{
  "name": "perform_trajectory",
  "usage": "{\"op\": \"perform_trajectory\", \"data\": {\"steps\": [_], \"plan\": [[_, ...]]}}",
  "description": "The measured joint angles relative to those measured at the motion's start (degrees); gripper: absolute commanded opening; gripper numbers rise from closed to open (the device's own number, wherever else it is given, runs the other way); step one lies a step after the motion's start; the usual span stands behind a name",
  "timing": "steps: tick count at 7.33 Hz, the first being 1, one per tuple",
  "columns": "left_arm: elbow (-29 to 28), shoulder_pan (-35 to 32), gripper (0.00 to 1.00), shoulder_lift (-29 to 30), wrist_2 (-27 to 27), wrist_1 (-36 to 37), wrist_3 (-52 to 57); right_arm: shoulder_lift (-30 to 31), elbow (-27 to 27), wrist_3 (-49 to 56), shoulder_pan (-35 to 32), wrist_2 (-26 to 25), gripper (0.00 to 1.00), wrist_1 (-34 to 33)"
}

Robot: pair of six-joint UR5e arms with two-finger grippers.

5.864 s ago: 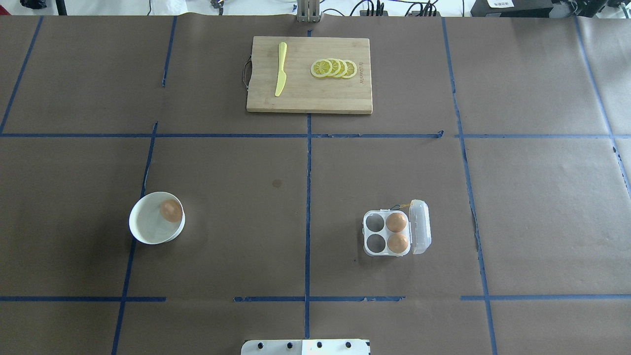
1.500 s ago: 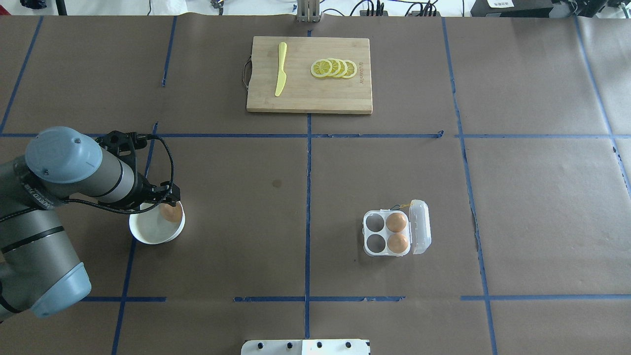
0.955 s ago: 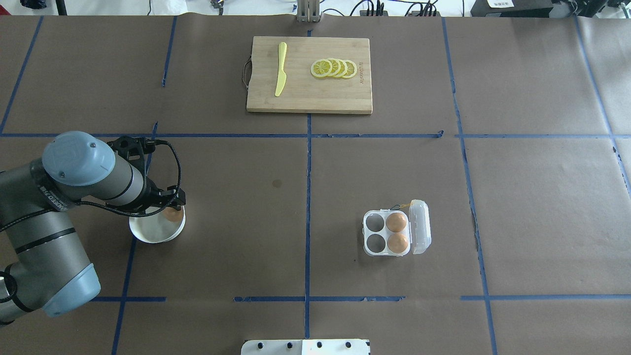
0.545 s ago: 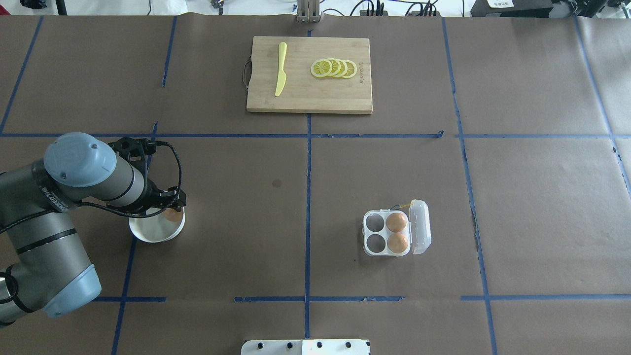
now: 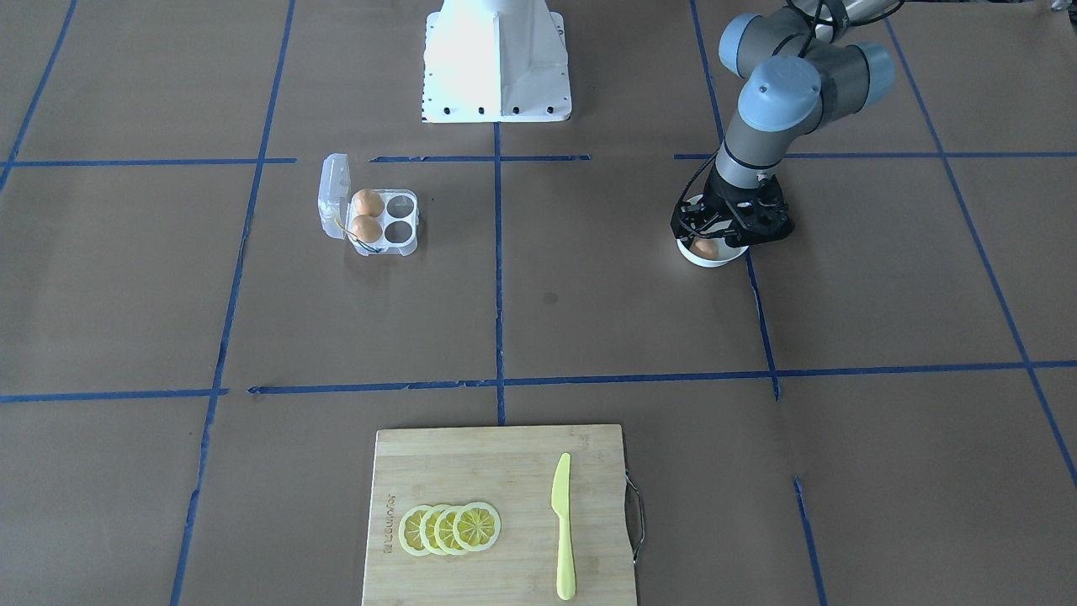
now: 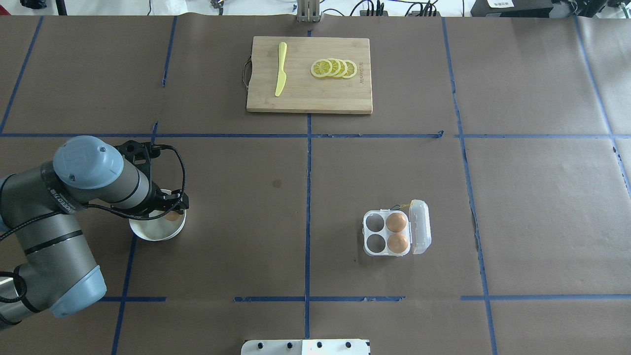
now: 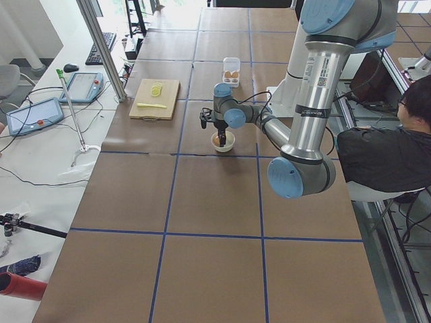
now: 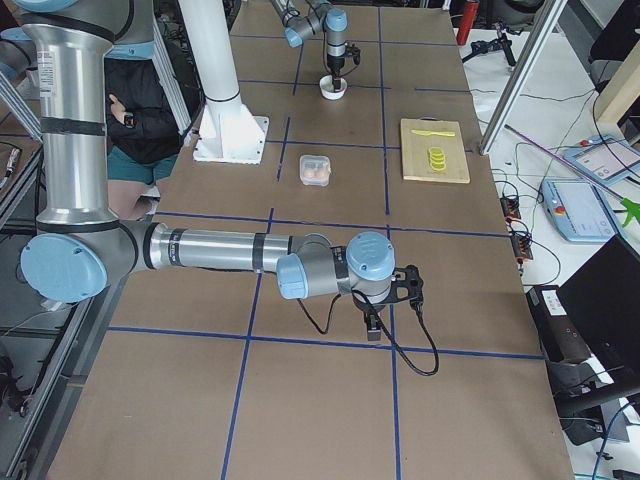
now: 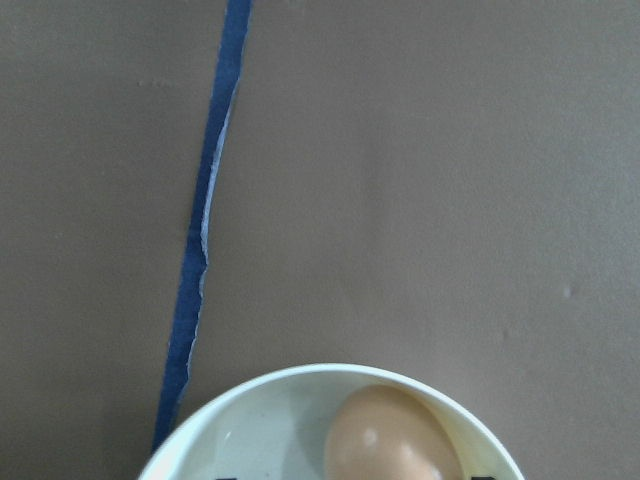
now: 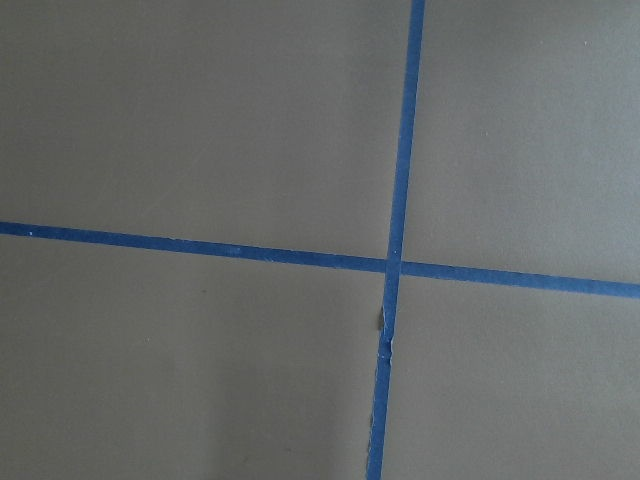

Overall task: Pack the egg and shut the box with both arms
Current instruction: 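Lower the left gripper into the bowl and close it on the egg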

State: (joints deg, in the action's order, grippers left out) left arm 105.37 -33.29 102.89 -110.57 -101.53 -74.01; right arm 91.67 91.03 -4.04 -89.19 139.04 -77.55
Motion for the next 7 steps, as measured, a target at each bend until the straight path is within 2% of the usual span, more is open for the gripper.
{"op": "perform_trajectory", "data": {"steps": [4,7], "plan": [[-0.10,0.02,0.74,0.11,0.01,0.02,0.08,0.37,0.86,-0.06,-0.07,0.84,1.00,0.01],[-0.29,-0.02,0.63,0.09,0.00,0.02,0.17,0.96,1.84,-0.09,-0.10,1.04,1.00,-0.05]]}}
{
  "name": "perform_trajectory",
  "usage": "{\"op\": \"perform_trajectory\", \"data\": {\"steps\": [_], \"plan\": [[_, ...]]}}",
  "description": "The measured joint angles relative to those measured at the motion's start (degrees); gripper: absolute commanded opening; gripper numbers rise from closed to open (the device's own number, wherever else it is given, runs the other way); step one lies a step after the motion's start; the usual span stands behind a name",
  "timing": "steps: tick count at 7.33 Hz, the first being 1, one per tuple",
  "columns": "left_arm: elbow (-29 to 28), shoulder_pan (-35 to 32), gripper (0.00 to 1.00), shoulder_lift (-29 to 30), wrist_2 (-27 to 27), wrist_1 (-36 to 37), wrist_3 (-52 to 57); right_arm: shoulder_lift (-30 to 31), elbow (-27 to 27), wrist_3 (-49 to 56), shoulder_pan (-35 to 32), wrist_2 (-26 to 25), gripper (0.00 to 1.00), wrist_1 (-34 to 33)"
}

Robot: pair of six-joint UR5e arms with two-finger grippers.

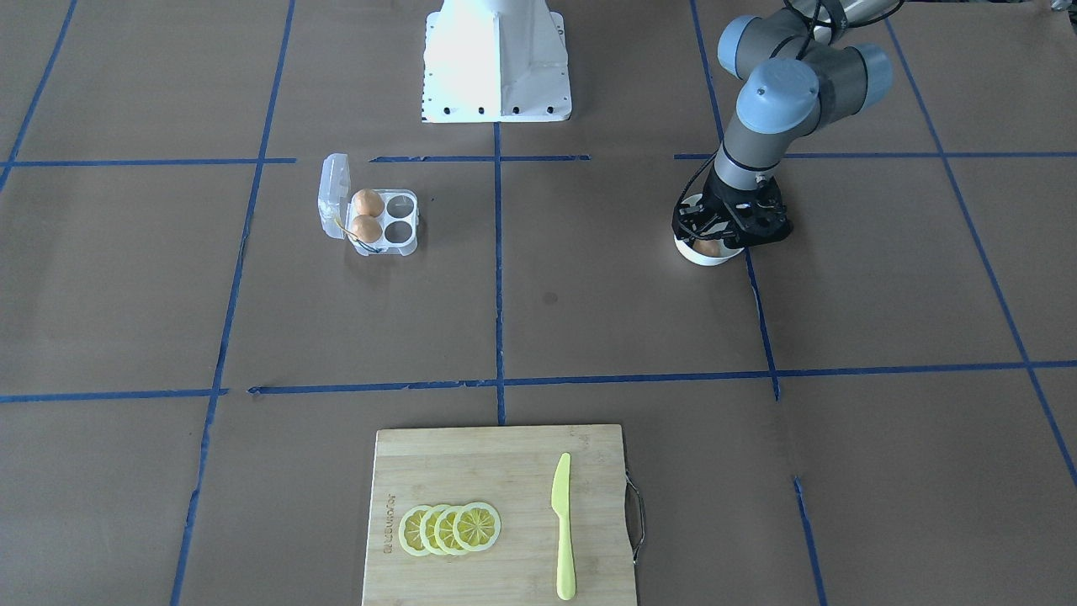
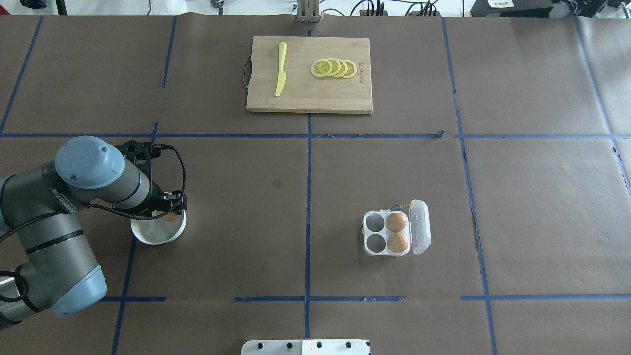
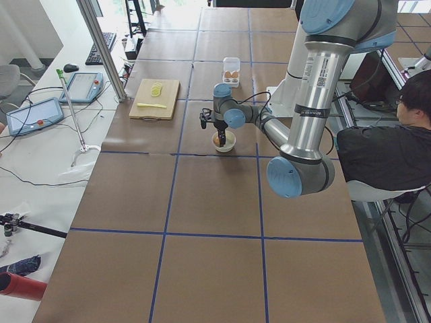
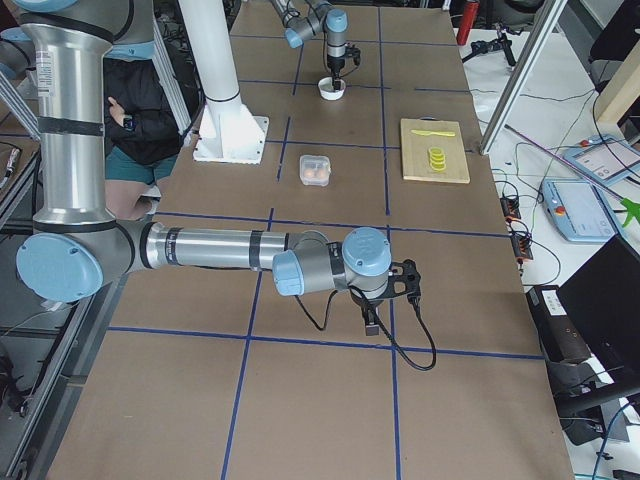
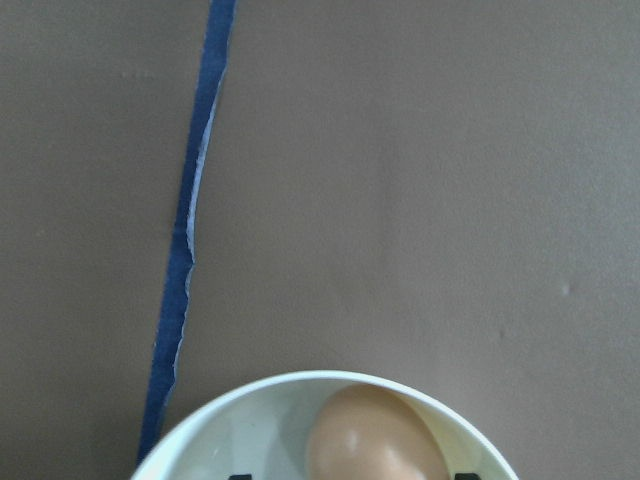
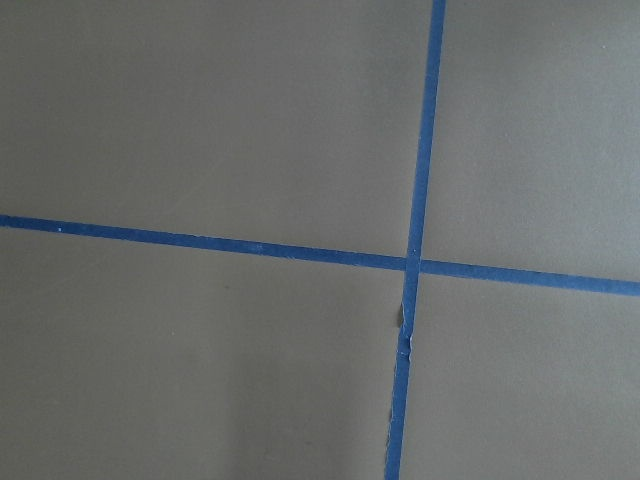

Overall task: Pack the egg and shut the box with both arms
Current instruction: 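Lower the left gripper into the bowl and close it on the egg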

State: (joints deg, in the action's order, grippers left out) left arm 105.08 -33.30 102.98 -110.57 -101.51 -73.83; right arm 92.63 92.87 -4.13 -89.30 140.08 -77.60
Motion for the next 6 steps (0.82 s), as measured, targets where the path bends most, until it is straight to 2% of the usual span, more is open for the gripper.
{"op": "perform_trajectory", "data": {"steps": [1,3,4,6], "plan": [[-0.10,-0.01,0.56,0.00,0.00,0.02,0.00,0.05,0.07,0.01,0.00,0.01,1.00,0.00],[-0.18,-0.01,0.11,-0.11,0.06,0.06,-0.05,0.14,0.11,0.02,0.00,0.02,1.00,0.03],[-0.07,-0.09,0.00,-0.16,0.08,0.05,-0.07,0.16,0.11,0.01,0.00,0.02,1.00,0.02],[1.33,-0.61,0.00,-0.50,0.01,0.20,-0.14,0.17,0.25,0.00,0.00,0.02,1.00,0.00]]}}
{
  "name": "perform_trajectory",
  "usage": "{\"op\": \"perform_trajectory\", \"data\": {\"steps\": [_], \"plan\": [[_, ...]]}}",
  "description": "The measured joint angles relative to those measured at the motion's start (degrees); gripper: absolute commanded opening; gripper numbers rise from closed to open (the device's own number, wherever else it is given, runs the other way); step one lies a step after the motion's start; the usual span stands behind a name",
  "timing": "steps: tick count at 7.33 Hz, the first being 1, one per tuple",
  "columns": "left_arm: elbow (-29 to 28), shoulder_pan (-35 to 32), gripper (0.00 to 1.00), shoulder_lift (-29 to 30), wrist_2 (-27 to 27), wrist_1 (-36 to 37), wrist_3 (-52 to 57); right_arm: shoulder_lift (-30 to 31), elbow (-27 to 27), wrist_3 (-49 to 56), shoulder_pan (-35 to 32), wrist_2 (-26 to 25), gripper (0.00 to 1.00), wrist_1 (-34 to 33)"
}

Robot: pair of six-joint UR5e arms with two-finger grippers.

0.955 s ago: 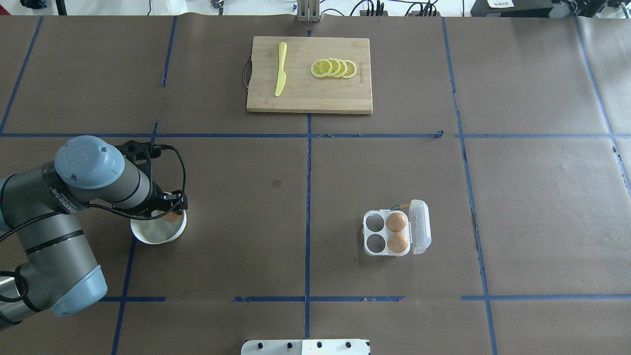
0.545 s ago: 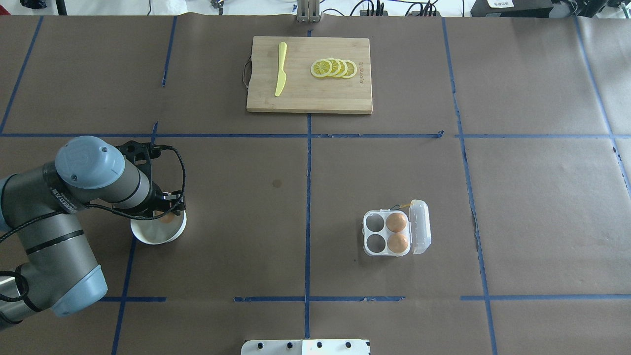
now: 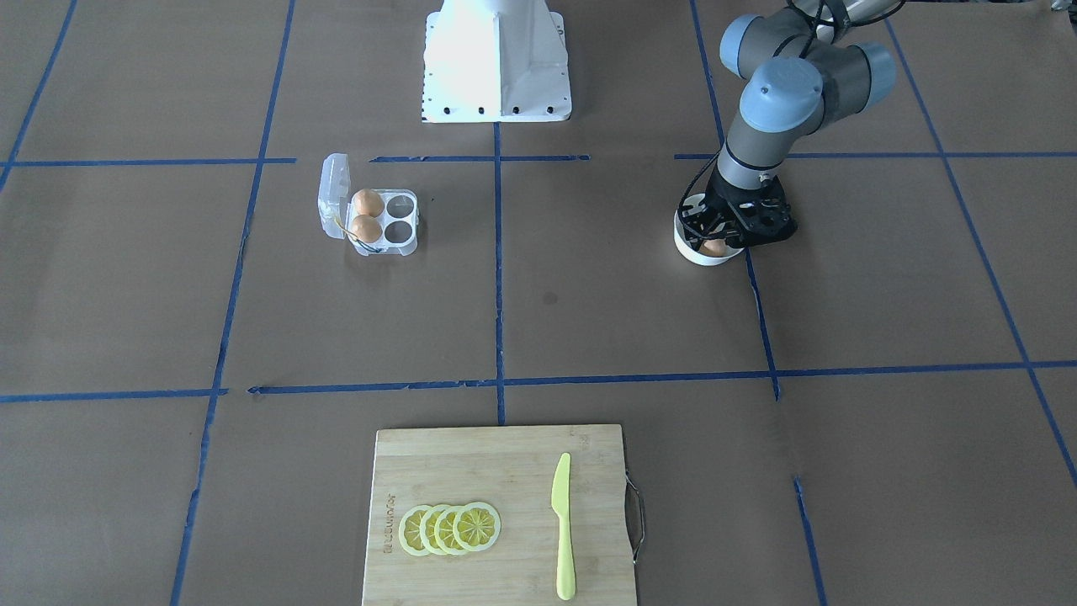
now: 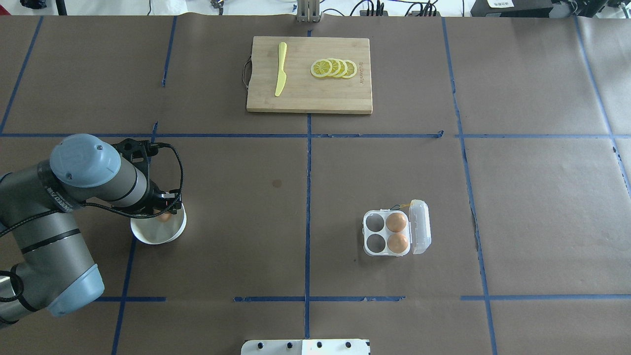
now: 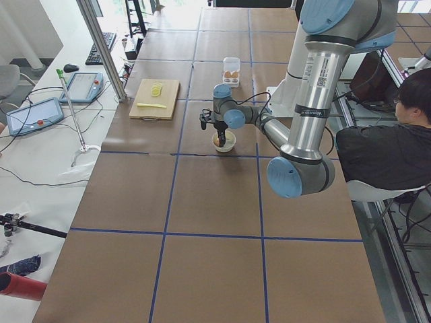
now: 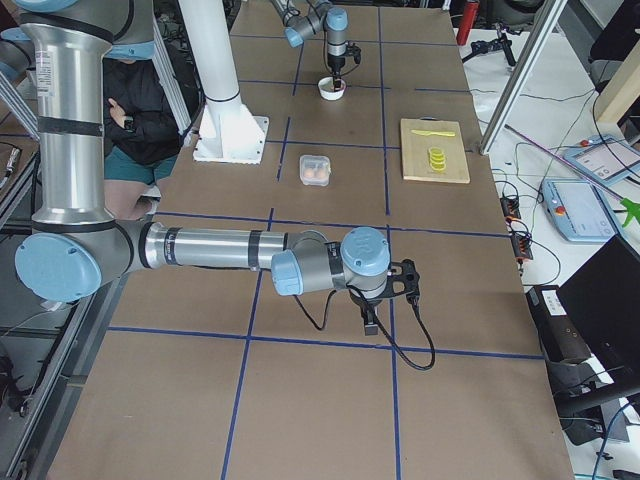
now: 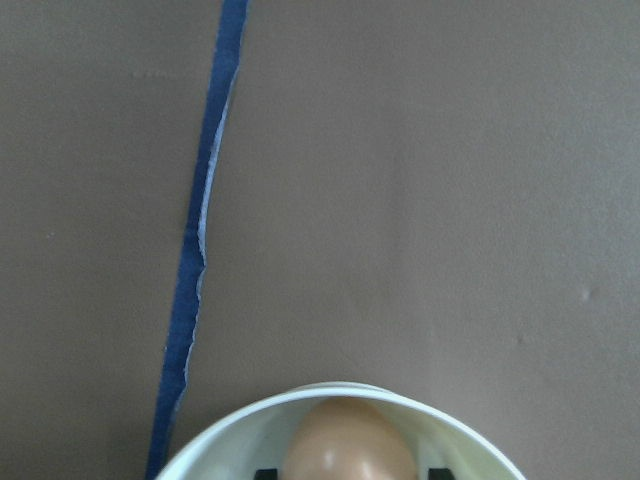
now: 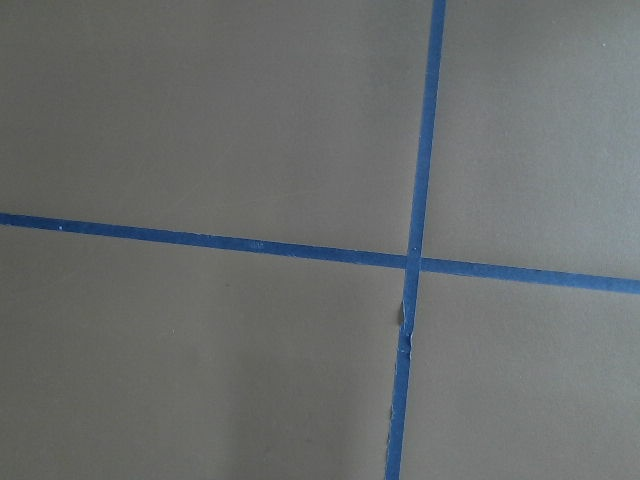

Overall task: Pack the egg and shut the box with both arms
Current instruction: 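Lower the left gripper into the bowl and close it on the egg, then lift the brown egg out of the bowl with the left gripper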

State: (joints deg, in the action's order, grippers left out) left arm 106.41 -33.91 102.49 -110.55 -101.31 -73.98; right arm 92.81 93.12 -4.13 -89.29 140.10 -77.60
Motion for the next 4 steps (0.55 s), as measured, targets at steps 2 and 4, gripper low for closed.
{"op": "perform_trajectory", "data": {"steps": [2,4], "plan": [[4.04,-0.39,0.00,-1.89,-0.08,1.02,-0.15,0.00,0.18,0.00,0.00,0.00,1.00,0.00],[8.77,-0.47,0.00,-4.73,-0.12,1.96,-0.12,0.00,0.22,-0.02,0.00,0.02,1.00,0.00]]}}
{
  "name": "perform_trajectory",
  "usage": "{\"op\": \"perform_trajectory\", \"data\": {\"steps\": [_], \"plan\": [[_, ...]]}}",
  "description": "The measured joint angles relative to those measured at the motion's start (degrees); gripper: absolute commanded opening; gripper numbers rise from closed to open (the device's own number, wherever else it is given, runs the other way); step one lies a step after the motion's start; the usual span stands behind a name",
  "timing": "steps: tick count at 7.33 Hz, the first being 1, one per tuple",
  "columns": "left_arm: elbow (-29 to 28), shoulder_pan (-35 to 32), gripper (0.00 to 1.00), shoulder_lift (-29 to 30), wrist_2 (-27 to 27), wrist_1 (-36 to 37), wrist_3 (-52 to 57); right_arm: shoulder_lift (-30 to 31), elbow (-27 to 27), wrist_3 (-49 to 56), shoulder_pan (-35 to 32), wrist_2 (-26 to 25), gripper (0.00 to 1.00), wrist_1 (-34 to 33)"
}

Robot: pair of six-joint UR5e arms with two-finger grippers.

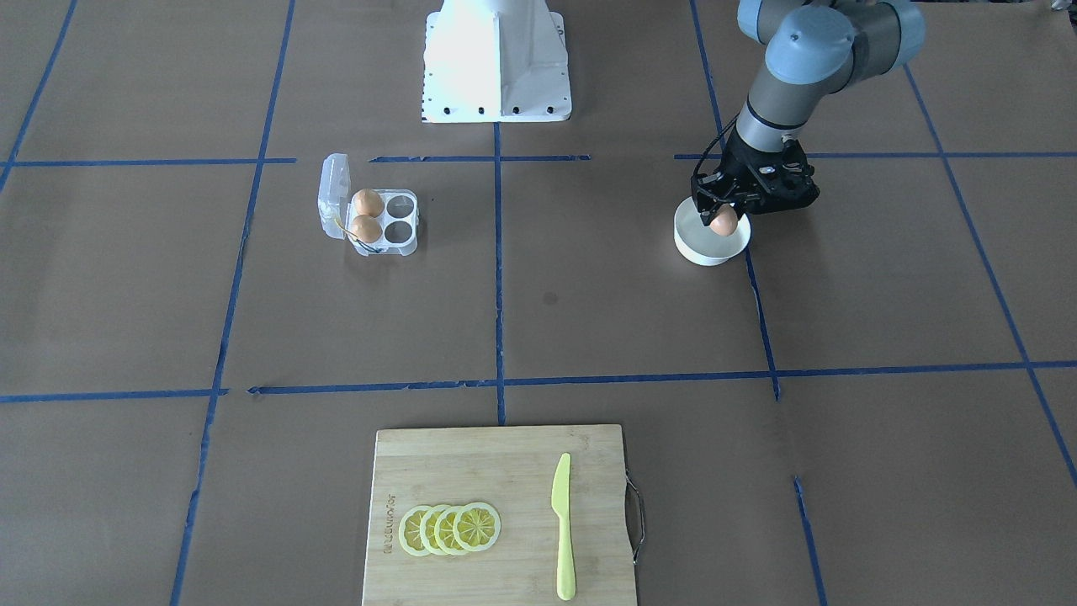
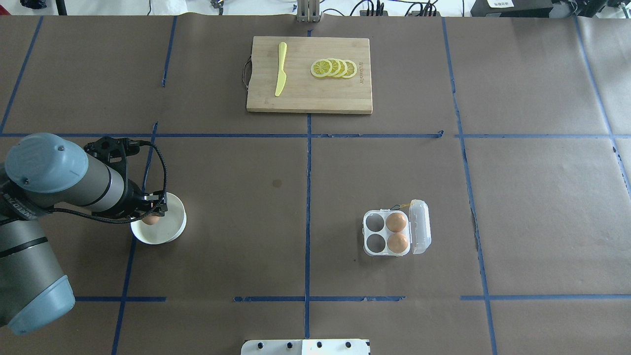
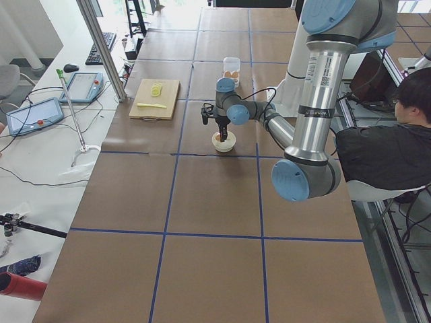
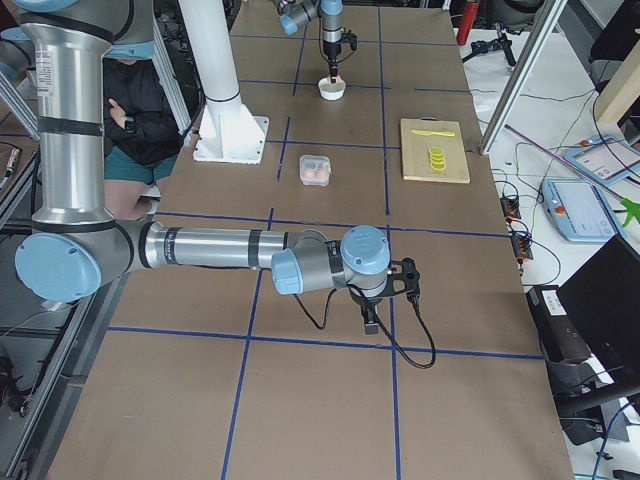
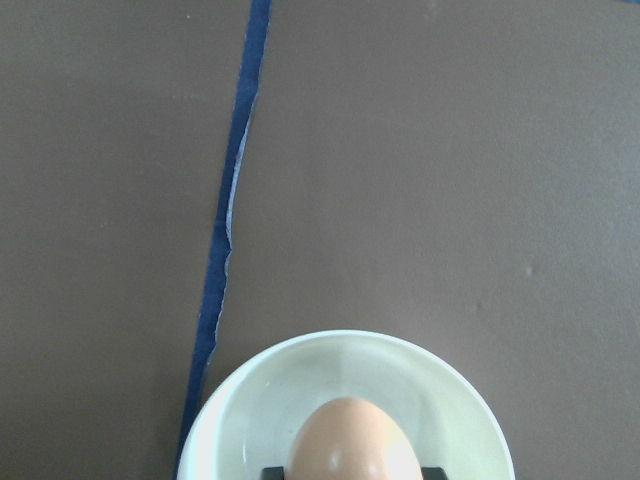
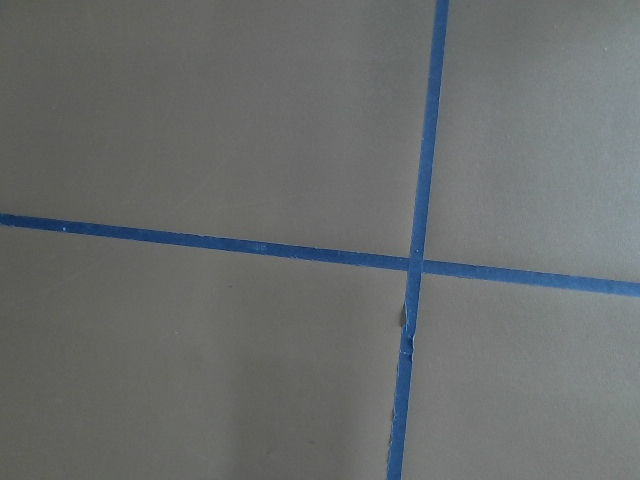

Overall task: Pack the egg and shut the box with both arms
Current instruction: 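Lift the brown egg out of the bowl with the left gripper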

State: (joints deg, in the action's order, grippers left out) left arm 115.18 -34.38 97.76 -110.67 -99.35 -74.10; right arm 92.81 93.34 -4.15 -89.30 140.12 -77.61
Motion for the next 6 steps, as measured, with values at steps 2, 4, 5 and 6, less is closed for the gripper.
{"op": "perform_trajectory", "data": {"steps": [2,4,5,6], "plan": [[2.72,-0.09,0.00,1.15,0.11,0.67,-0.17,0.00,1.09,-0.06,0.00,0.48,1.00,-0.03],[2.41,0.15,0.00,8.80,2.33,-0.03,-0.26,-0.02,1.45,-0.07,0.00,0.91,1.00,-0.06],[0.42,0.49,0.00,13.51,4.47,-3.50,-0.48,-0.11,1.42,-0.07,0.00,1.25,1.00,-0.22],[-2.86,1.10,0.00,16.36,5.56,-11.22,-0.91,-0.04,1.28,-0.05,0.00,1.57,1.00,-0.29]]}}
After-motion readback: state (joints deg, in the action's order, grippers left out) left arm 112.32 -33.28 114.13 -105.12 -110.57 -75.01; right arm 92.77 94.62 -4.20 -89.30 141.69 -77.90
